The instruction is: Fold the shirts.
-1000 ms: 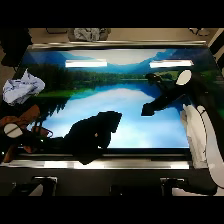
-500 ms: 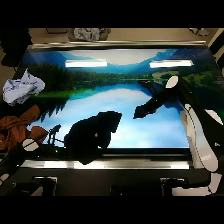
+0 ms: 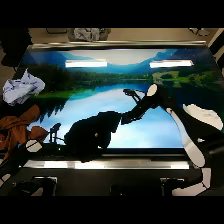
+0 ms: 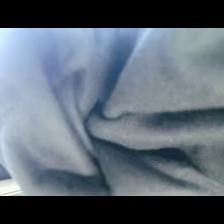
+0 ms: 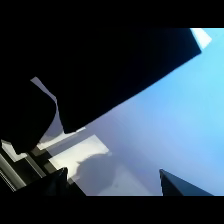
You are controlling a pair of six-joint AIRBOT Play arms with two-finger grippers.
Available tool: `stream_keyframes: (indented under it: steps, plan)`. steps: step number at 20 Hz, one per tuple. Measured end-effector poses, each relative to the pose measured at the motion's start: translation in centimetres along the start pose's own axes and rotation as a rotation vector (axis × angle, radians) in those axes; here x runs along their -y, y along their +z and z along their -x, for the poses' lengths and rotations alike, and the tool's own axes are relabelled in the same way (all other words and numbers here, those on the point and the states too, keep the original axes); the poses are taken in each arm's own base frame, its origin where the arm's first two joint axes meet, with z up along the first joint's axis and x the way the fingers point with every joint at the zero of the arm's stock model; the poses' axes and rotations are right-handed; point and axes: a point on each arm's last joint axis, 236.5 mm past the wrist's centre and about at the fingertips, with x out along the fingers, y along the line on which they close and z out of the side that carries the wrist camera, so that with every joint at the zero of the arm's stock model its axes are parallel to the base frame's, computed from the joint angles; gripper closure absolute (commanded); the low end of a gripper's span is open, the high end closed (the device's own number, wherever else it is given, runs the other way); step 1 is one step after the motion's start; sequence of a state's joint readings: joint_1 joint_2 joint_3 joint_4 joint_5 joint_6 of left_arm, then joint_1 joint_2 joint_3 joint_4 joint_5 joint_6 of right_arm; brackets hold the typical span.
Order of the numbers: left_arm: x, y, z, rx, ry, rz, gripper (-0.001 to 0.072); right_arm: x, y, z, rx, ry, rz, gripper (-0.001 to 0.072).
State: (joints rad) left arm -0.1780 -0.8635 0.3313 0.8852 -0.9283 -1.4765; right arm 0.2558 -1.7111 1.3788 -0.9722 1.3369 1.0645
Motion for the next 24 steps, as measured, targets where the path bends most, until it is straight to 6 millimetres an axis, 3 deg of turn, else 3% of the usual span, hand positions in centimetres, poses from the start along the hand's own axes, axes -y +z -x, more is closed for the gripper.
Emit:
stream_keyframes:
  steps: [6, 7, 8, 10, 13, 15, 16, 18, 20, 21, 22, 24]
  plan:
    - [0.8, 0.7, 1.1, 0.059, -0.015, -0.036, 0.0676, -2.3, 1.1, -5.1, -0.018, 0.023, -0.106, 0.0018]
    - [1.0, 0.7, 1.3, 0.067, -0.019, -0.042, 0.0676, -2.9, 1.4, -5.6, -0.009, 0.035, -0.123, 0.0082]
    - [1.2, 0.7, 1.6, 0.073, -0.023, -0.051, 0.0676, -3.0, 1.8, -6.1, 0.001, 0.029, -0.129, 0.0208]
    - [1.7, 0.8, 2.1, 0.087, -0.031, -0.069, 0.0677, -2.6, 2.4, -6.8, 0.027, 0.007, -0.146, 0.0667]
    - [2.2, 1.7, 3.5, 0.12, -0.013, -0.131, 0.0677, -2.3, 3.6, -6.6, 0.074, -0.013, -0.145, 0.0676]
    - [2.9, 3.0, 5.5, 0.151, 0.02, -0.192, 0.0677, -2.2, 4.8, -4.3, 0.127, -0.039, -0.081, 0.0676]
    - [3.4, 4.3, 7.2, 0.186, 0.041, -0.227, 0.0676, -1.9, 5.7, -2.1, 0.169, -0.077, -0.03, 0.0676]
    - [4.7, 7.7, 11.9, 0.297, 0.095, -0.292, 0.0676, -1.4, 7.7, 4.6, 0.283, -0.191, 0.084, 0.0676]
    - [6.4, 11.7, 18.9, 0.47, 0.153, -0.336, 0.0675, -1.5, 9.3, 14.3, 0.444, -0.357, 0.199, 0.0676]
    - [7.6, 13.5, 23.4, 0.584, 0.178, -0.352, 0.0675, -2.3, 9.5, 20.3, 0.542, -0.458, 0.253, 0.0676]
    - [8.7, 14.7, 27.9, 0.692, 0.2, -0.361, 0.0675, -3.4, 9.0, 25.9, 0.637, -0.554, 0.296, 0.0676]
    - [11.5, 15.5, 37.3, 0.92, 0.229, -0.372, 0.0676, -6.7, 6.1, 36.5, 0.813, -0.749, 0.359, 0.0676]
